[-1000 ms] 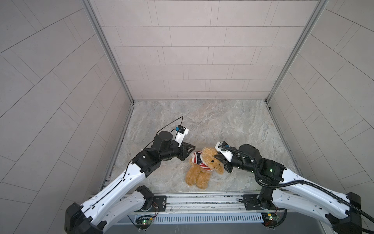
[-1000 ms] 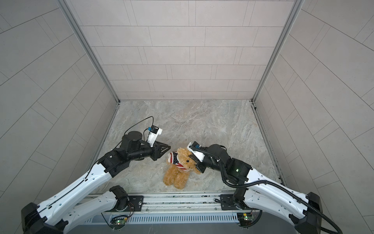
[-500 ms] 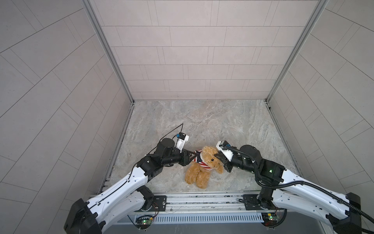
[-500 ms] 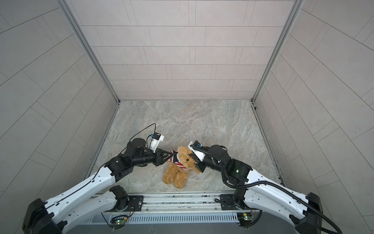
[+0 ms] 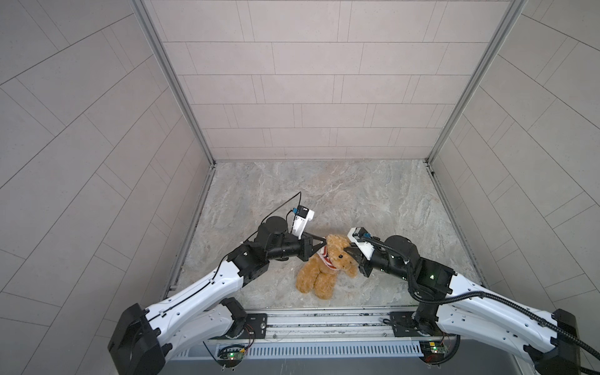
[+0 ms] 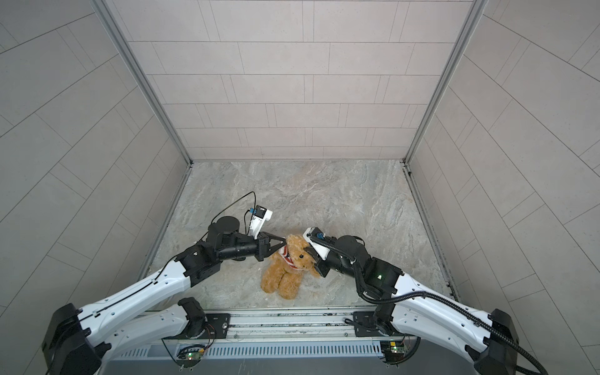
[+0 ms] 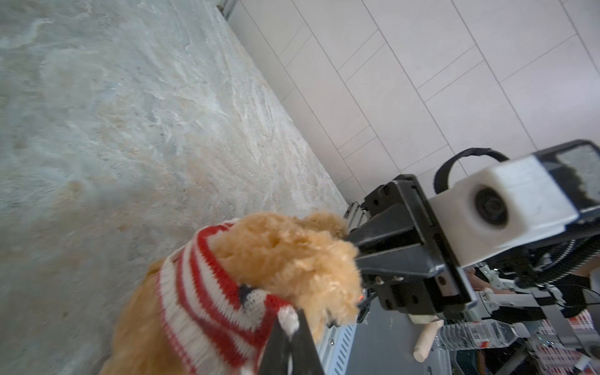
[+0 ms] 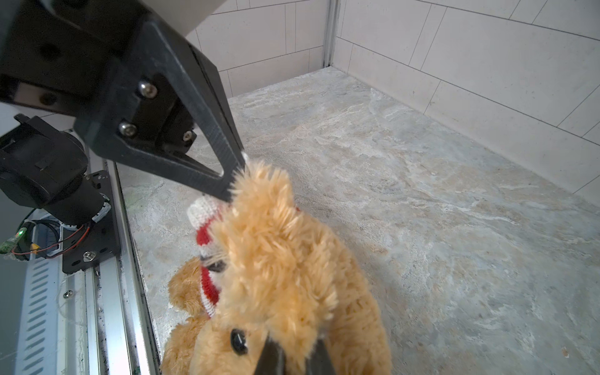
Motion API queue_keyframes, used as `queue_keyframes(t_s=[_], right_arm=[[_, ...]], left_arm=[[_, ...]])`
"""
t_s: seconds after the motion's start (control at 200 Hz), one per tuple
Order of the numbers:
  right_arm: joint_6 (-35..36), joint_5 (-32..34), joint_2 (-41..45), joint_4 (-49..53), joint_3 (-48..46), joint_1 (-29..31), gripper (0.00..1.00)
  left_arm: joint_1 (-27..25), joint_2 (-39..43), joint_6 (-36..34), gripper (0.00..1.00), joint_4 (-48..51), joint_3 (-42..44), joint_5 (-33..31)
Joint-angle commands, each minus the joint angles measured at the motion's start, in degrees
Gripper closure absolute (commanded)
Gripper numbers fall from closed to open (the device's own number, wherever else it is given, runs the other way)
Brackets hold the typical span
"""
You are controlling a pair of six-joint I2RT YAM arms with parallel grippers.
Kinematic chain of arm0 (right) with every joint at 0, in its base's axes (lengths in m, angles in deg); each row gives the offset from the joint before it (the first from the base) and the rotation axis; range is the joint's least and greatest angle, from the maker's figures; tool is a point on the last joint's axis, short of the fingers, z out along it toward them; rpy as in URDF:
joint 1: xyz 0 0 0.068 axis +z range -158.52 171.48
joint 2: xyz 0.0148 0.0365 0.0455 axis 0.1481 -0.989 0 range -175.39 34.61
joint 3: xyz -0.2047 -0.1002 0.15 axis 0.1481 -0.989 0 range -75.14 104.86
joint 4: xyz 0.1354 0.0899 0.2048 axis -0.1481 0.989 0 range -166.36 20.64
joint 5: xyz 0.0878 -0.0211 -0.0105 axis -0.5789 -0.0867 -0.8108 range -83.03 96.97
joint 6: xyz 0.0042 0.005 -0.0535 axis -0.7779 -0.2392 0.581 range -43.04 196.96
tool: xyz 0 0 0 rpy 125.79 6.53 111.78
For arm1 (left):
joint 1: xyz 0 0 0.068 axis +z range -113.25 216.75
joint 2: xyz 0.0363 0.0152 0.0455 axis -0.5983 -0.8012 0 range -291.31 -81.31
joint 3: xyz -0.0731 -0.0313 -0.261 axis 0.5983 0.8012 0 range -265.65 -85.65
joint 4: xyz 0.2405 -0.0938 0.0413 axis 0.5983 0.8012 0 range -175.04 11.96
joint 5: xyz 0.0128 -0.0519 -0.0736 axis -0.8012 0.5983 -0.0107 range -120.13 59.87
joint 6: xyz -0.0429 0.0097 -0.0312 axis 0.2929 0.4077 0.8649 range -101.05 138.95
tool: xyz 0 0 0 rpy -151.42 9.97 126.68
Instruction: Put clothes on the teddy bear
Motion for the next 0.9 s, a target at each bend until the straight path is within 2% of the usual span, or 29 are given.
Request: queue_keyframes(t_s=[0.0,0.08,0.205,0.255,0.4,0.676,0.896], right_arm=[[-0.85,-0.06,0.8,-4.82,-1.14,0.13,1.0],[-1.07,-0.06,2.01,-7.0,-2.23,0.13,1.0],[-1.39,0.18,3.52,-9.54,-3.54,0.13,1.0],[-1.48,0.36,3.88,-10.17,-3.88,0.13,1.0],[-1.67,0.67,4.02,-10.82,-4.46,0.13,1.0],[-1.55,1.2,4.88,-10.23,-4.94,0.13,1.0],[-1.53,1.95,5.91,-9.44,-5.21,0.13,1.0]], left_arm=[[-2.99,-2.83,1.95,0.98,-7.44,-3.44,0.05],[-4.17,-4.84,2.21,0.93,-7.83,-3.94,-1.01],[-4.18,-4.75,1.2,0.74,-4.85,-3.83,-3.48],[-4.12,-3.49,0.29,0.7,-2.84,-3.8,-4.96],[-2.42,1.17,-1.21,0.7,1.59,-2.38,-7.2],[4.73,11.44,-0.67,0.7,7.87,3.87,-9.13],[4.93,12.55,2.49,0.82,6.9,9.5,-8.88]])
